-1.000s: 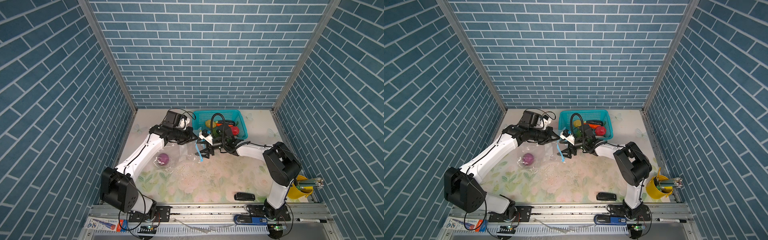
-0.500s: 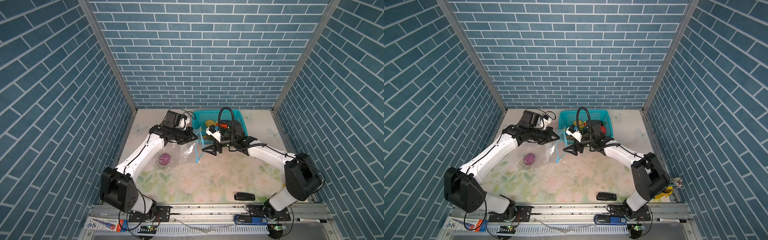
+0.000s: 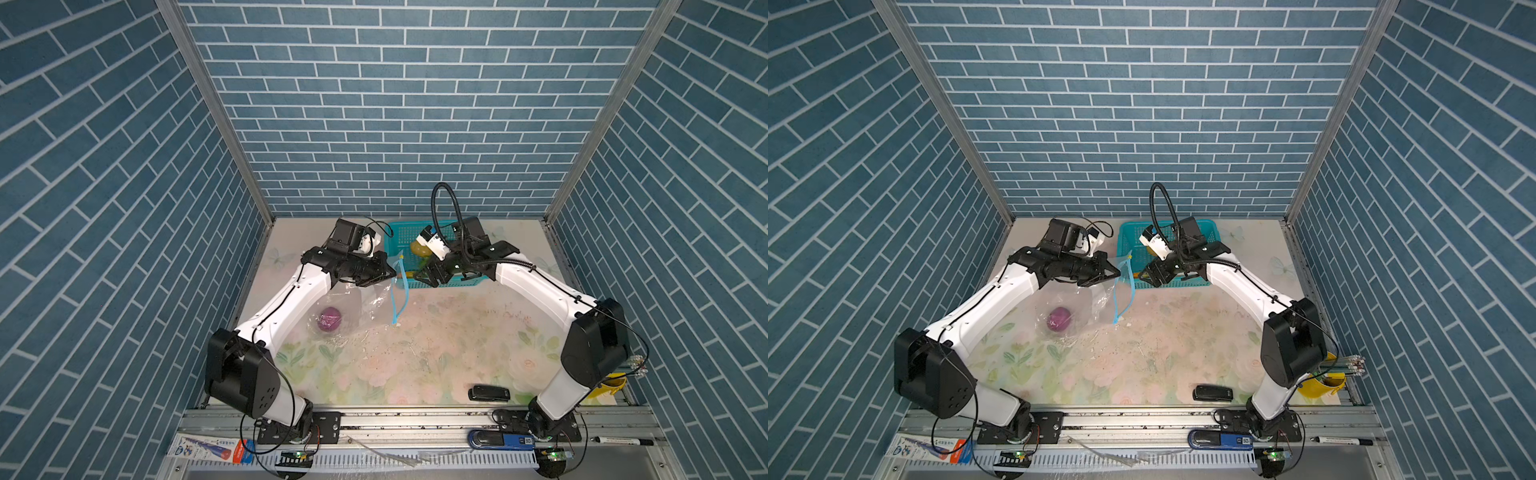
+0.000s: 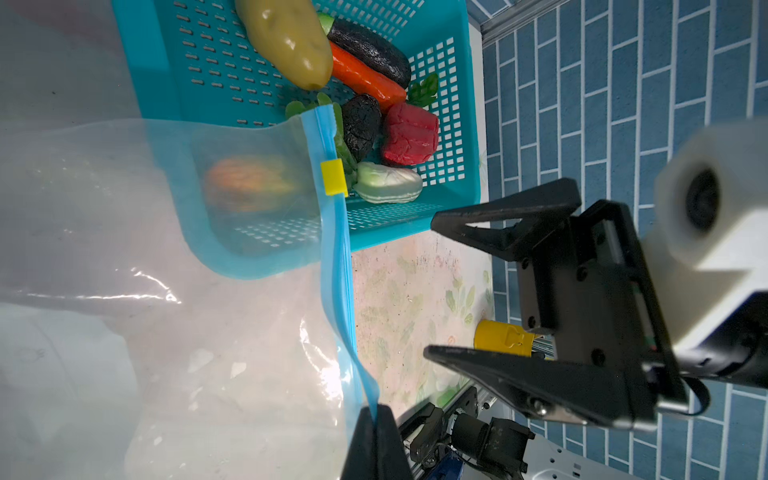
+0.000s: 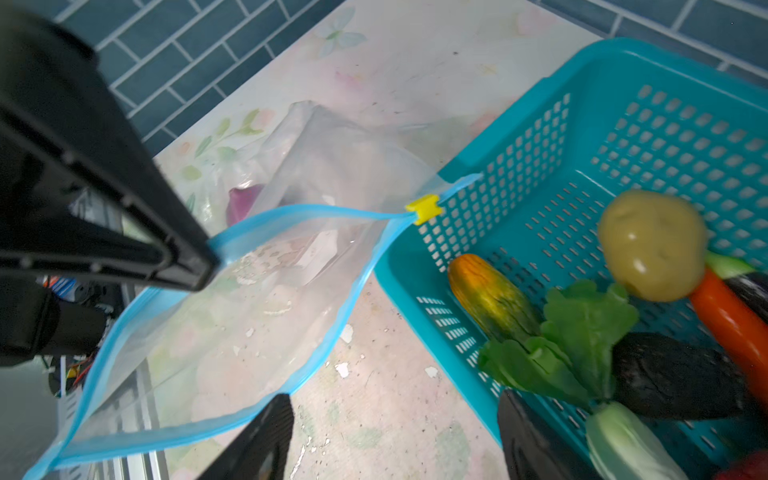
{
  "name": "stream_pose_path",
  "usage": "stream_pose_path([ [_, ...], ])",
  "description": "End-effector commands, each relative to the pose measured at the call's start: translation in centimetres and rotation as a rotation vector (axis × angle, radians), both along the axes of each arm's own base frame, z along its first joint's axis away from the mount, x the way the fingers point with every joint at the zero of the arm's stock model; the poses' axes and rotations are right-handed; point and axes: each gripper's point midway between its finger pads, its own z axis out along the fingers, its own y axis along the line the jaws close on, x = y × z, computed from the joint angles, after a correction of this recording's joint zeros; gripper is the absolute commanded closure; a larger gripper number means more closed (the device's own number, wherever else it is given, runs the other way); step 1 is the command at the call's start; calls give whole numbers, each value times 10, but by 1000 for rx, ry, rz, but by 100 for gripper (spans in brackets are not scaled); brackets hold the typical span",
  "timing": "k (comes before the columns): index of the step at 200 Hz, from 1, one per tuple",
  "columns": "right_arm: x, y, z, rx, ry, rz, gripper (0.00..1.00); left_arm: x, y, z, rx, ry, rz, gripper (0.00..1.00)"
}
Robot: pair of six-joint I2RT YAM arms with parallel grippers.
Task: Place the food in the zip-top bag and seal the zipper
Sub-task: 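Move the right gripper back over the basket while the left holds the zipper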
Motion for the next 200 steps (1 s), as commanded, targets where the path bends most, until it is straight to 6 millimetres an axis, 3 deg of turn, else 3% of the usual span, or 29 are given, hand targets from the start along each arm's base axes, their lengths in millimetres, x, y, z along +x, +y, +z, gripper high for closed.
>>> stream_pose_path([
  [1, 14, -26, -8, -139, 106, -203, 23, 8, 1, 5, 13, -27, 0, 100],
  [26, 43, -62, -15, -357, 78, -406, 23, 11, 1, 0, 20, -17, 2, 100],
  [38, 54, -70, -17, -422, 83, -464, 23, 11, 0, -2, 20, -12, 1, 100],
  [82, 89, -51, -26, -479, 106, -451, 24, 13, -1, -4, 19, -7, 1, 100],
  [85, 94, -48, -39, -498, 121, -443, 24, 14, -1, -4, 20, -7, 1, 100],
  [144, 133, -16, -77, -472, 76, -365, 23, 13, 0, -5, 28, -4, 5, 100],
  [200, 169, -3, -110, -455, -12, -364, 19, 17, -3, -7, 23, 6, -4, 100],
])
